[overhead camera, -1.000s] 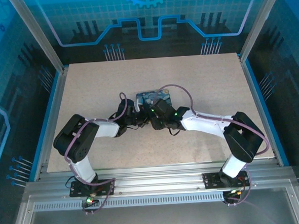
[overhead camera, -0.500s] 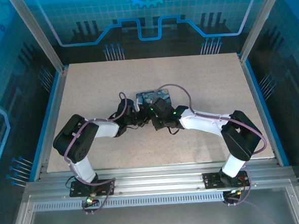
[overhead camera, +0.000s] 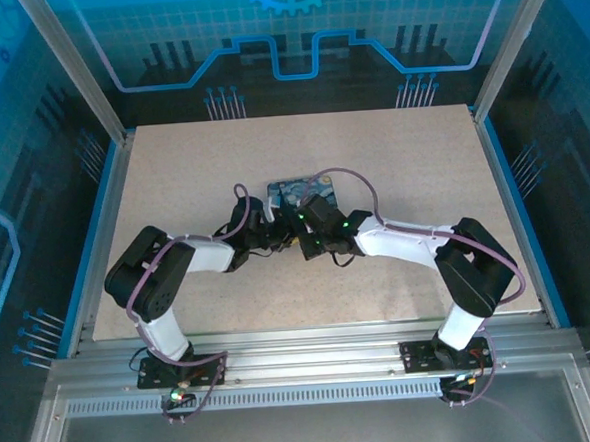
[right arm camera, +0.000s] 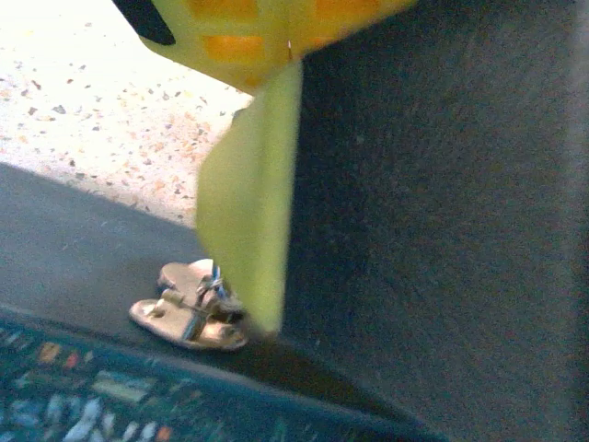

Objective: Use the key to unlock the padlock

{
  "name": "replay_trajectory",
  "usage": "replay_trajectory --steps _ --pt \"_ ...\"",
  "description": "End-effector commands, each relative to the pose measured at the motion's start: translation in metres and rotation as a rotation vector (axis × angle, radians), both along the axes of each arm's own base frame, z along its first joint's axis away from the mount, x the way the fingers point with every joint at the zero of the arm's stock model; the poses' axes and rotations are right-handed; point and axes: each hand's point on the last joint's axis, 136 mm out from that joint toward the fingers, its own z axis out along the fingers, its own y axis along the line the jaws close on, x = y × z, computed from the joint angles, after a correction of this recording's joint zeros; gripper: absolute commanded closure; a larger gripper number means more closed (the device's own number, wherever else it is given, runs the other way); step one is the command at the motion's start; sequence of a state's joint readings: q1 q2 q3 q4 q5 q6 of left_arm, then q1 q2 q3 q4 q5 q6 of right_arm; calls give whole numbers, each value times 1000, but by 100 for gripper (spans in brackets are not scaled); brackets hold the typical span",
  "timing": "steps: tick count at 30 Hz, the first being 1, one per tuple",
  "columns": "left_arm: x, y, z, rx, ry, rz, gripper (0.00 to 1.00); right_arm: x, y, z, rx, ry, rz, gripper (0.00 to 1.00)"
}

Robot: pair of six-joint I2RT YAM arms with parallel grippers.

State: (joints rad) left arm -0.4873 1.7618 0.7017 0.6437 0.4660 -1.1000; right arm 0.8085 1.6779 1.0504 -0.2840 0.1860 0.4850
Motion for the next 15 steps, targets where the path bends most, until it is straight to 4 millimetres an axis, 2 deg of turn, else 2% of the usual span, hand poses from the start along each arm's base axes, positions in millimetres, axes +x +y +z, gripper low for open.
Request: replay_trajectory --steps 1,4,9,15 --pt "-5 -1 12 -29 -40 -13 65 0 3 -7 49 11 -8 100" --pt "-8 6 1 0 -17 5 61 -4 -1 -18 48 30 -5 100" --pt "-15 20 -9 21 1 34 54 -11 -3 -25 50 40 29 100" --pt "-18 39 3 31 -33 78 51 -14 -5 -20 81 48 99 100"
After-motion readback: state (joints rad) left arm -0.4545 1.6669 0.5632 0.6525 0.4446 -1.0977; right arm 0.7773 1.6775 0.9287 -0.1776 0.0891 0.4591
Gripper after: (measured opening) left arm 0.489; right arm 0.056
